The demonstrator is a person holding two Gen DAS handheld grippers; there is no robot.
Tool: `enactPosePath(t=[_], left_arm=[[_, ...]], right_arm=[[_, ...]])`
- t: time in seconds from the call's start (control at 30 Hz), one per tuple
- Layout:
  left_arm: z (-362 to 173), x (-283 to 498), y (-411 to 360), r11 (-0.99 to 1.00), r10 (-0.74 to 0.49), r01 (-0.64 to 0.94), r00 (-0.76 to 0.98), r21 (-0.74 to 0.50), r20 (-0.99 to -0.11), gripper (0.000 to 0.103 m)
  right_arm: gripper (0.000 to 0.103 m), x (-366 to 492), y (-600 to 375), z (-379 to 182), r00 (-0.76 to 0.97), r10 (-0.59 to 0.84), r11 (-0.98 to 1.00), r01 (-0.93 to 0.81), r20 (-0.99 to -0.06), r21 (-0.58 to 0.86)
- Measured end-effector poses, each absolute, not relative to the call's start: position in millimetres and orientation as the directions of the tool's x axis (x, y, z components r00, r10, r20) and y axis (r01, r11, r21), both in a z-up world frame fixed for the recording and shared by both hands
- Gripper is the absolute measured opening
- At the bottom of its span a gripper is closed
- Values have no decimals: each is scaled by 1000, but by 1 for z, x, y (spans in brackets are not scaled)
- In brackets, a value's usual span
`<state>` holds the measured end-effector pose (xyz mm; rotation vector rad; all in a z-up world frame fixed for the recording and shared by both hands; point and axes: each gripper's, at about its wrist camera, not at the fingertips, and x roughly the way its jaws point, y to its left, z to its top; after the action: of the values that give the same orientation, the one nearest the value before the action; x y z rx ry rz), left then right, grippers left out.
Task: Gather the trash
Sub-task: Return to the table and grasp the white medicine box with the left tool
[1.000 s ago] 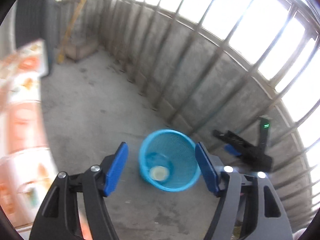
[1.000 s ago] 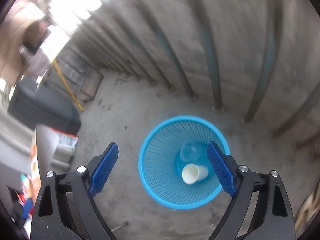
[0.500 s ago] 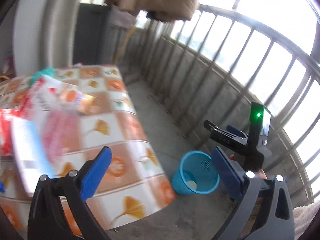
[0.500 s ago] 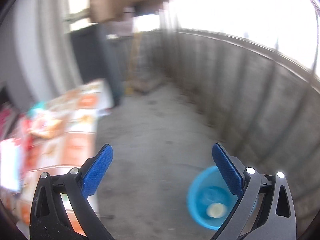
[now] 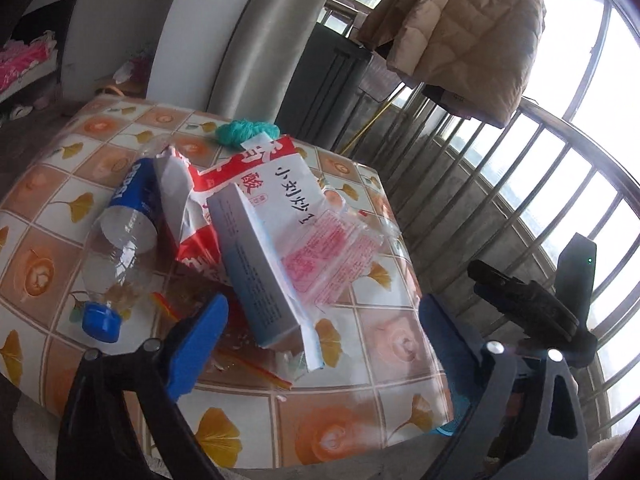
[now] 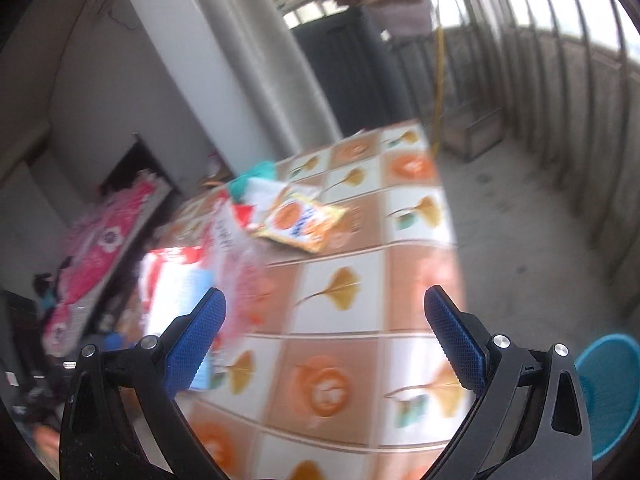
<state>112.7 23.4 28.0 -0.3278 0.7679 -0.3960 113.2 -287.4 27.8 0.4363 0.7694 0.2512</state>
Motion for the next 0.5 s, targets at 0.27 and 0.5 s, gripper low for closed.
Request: enactPosePath(t=[0.27,0.5], left_arm=[[0,148,28,868,-446,120,617,-482,-649,63],[-6,146,27,861,-458,109,590,-497,-665,45]], right_arm=[[77,145,-256,8,534,637,685,-62,-556,726],[64,176,-245,-18,462,720,579,12,-518,815]])
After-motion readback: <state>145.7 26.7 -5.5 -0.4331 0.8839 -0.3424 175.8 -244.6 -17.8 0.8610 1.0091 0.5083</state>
